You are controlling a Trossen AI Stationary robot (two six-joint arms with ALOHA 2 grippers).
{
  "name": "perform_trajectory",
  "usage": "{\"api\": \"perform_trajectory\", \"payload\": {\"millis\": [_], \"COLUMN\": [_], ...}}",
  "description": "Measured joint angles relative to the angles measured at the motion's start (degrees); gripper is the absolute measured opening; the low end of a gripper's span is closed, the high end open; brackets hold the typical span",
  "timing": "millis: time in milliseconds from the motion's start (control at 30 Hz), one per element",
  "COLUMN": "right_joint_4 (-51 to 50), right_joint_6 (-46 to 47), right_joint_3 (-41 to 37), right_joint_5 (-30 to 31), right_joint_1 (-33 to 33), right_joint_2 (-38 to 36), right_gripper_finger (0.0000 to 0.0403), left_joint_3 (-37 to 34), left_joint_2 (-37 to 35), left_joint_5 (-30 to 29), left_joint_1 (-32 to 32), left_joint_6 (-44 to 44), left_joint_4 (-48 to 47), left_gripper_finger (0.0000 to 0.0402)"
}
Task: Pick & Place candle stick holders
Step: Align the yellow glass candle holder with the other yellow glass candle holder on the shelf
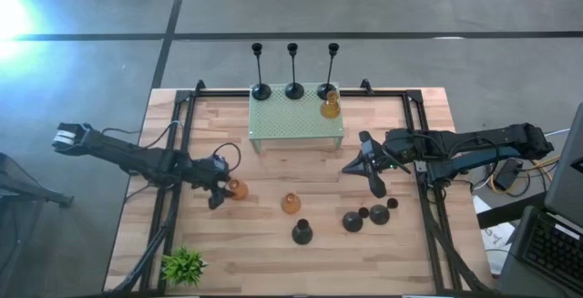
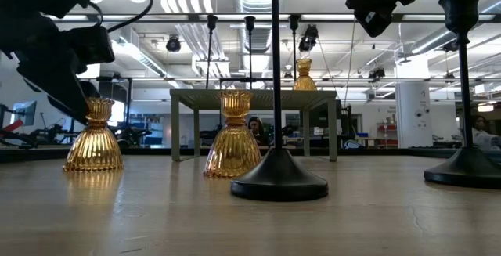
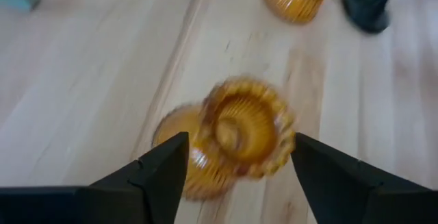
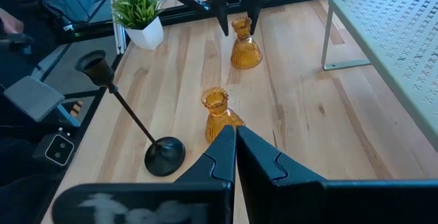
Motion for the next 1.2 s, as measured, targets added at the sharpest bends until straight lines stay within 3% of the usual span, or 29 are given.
{"api": "perform_trajectory", "payload": {"millis": [733, 933, 1200], "right_joint_4": [1.01, 2.16, 2.29], "right_joint_6": [-1.27, -2.55, -3.04], "right_joint_3": [-0.02, -0.02, -0.02], "right_joint_5": [0.04, 0.06, 2.36], "right_joint_1": [-0.07, -0.07, -0.11], "right_joint_2": [-0.02, -0.07, 0.04], "right_gripper_finger": [0.0008, 0.0008, 0.0008], "left_joint_3": [-9.75, -12.62, -14.85], "left_joint_2": [0.46, 0.44, 0.46], "left_joint_5": [0.28, 0.23, -0.23], "left_joint_1": [0.02, 0.02, -0.02], "left_joint_6": [3.02, 4.68, 9.17], "left_joint_4": [18.37, 24.69, 32.87], "left_gripper_finger": [0.0262, 0.0236, 0.0172]}}
